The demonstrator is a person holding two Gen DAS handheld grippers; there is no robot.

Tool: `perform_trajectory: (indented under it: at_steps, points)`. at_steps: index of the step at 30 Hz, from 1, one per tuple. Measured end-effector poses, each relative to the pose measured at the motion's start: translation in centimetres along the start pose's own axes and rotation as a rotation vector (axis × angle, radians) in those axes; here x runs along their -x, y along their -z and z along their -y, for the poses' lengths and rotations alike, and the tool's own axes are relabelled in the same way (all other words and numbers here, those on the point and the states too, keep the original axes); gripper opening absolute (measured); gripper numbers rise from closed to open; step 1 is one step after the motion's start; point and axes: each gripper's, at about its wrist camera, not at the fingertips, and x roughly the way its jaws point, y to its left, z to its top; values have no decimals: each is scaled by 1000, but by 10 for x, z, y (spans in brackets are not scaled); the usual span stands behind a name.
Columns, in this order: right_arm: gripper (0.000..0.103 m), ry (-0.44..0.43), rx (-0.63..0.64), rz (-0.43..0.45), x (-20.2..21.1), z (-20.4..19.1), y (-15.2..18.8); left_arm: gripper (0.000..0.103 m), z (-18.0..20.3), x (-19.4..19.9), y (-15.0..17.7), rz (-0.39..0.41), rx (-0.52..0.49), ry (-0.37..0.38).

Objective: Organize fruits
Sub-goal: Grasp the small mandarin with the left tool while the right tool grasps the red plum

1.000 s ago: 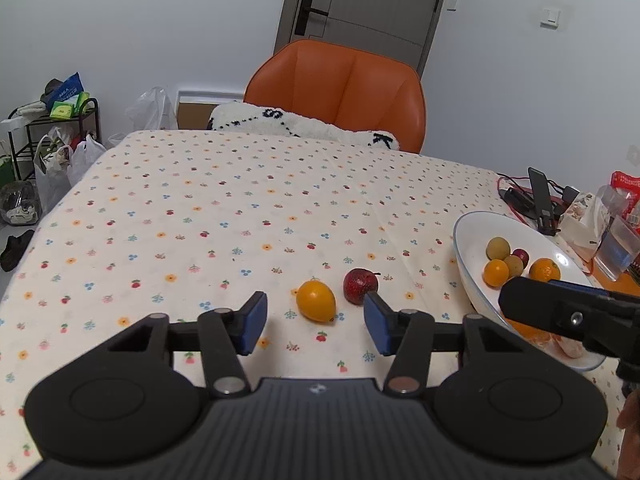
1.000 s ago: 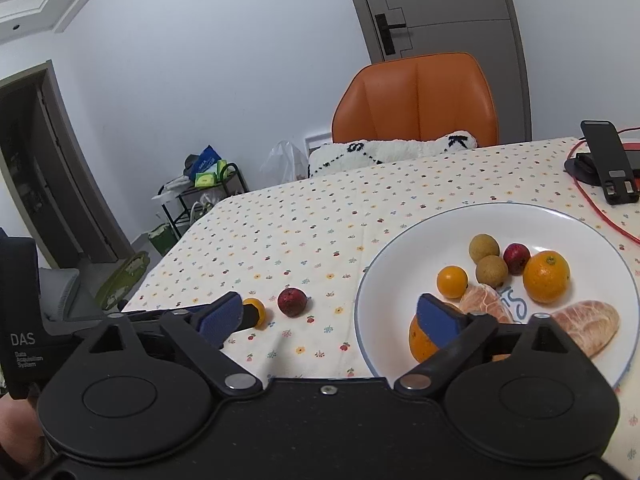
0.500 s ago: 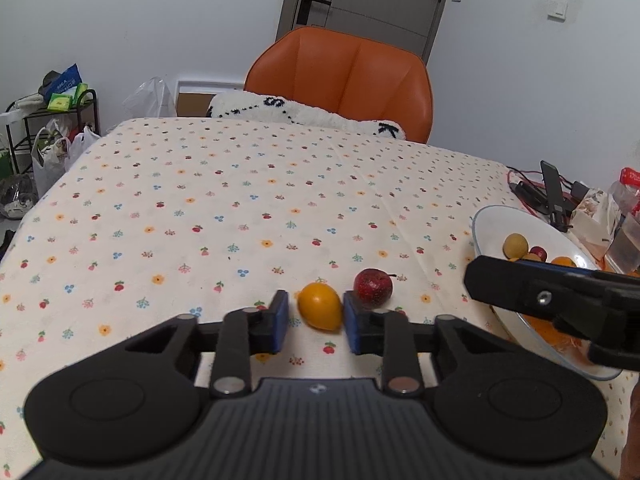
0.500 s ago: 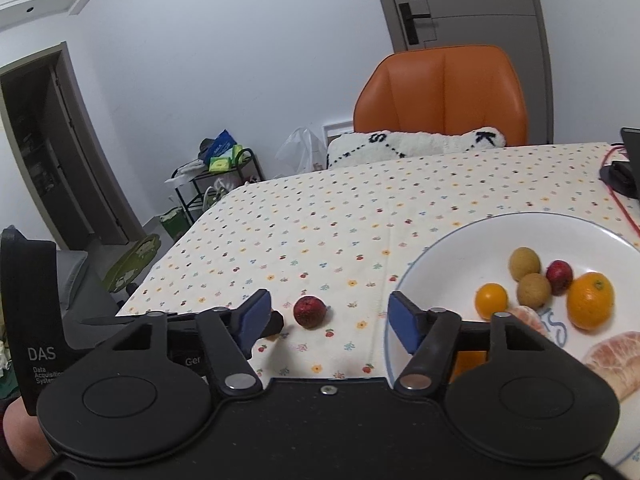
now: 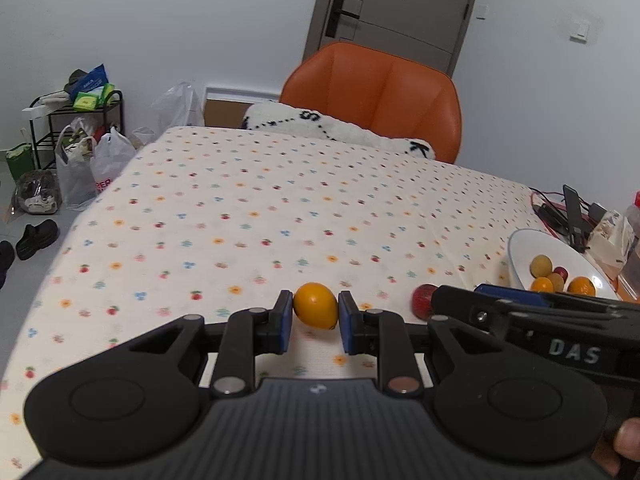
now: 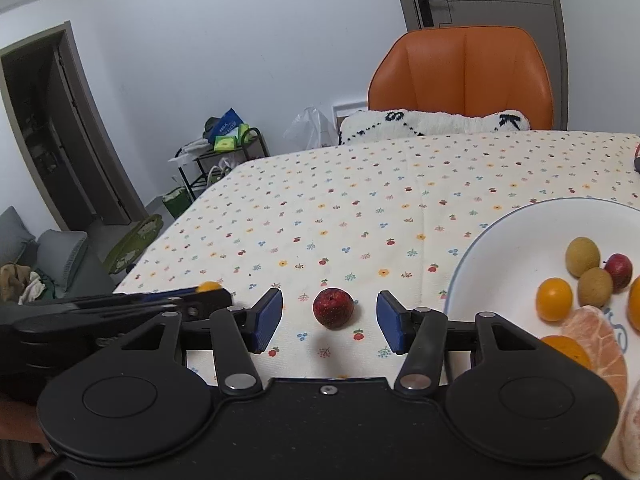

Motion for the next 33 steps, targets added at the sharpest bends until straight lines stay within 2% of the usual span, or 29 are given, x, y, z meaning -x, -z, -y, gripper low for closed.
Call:
perform_trajectory:
  at_steps: [15, 19, 25, 33]
  points:
    - [44, 96, 94, -3, -18, -14, -3, 23, -10, 10, -1, 13, 10, -30]
    - [28, 85, 86, -5, -13, -10, -5, 23, -9, 14, -1, 18, 10, -33]
    - [28, 57, 80, 4, -6, -12, -4, 23, -6, 24, -1, 29, 6, -37]
    - [32, 66, 104, -8, -15, -18, -3, 23, -13, 31, 0, 38, 17, -50]
